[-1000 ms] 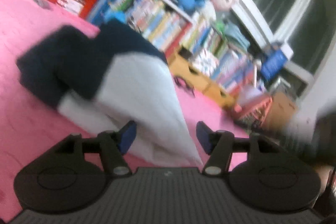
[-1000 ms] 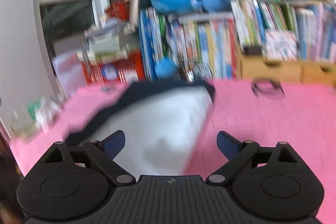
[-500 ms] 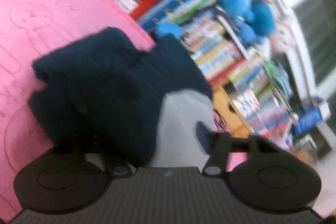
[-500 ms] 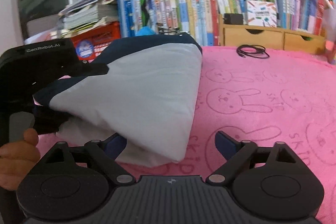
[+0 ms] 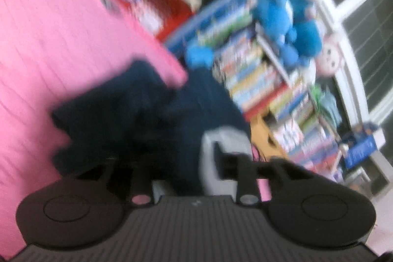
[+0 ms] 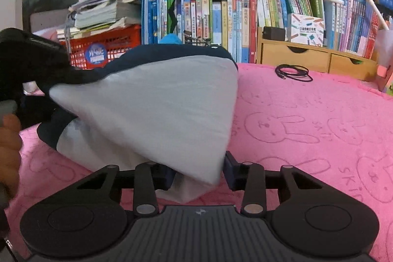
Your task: Fold clothes
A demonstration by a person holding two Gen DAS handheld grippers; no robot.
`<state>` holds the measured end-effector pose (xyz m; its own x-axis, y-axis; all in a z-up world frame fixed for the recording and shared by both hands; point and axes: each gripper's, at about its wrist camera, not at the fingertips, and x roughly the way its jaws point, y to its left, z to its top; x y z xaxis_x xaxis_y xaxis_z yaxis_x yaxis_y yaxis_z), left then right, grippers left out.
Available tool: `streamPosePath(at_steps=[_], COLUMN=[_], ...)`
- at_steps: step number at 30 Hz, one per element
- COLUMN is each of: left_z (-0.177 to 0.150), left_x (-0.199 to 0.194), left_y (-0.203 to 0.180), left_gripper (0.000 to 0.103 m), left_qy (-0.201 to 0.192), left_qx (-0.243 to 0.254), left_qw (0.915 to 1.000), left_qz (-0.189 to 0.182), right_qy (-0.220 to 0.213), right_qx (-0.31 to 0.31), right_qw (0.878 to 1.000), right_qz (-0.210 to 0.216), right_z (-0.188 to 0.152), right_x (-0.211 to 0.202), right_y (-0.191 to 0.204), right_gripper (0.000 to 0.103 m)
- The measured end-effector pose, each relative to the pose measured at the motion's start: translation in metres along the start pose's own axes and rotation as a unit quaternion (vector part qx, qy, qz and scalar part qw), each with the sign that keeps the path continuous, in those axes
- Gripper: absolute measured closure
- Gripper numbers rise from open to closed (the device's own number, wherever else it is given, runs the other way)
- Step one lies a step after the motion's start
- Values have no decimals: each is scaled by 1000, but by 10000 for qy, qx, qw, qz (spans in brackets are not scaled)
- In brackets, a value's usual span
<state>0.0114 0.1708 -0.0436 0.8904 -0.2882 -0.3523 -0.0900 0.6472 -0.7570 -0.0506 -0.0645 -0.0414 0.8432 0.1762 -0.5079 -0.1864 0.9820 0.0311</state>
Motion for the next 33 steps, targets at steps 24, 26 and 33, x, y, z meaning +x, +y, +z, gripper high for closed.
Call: streamPosePath(at_steps=[24,26,33], left_z=[12,16,30], left_x=[-66,-67,-91], left_y=[30,34,43], left_gripper=[90,88,88], left_qy=[-828,-843,-1295], left_qx=[1063,963,805], left_qw=[9877,9885,9766], left_qz=[787,809,1519], right_qy=[-296,-336,-411], right_qx=[-1629,-1661,-1648], right_qw=[9862,9855,9852], right_qz=[47,94,216], right_z=[-10,-10,-10], right_x=[-1,-2,-5], right_y=[26,28,28], right_gripper=[78,78,80])
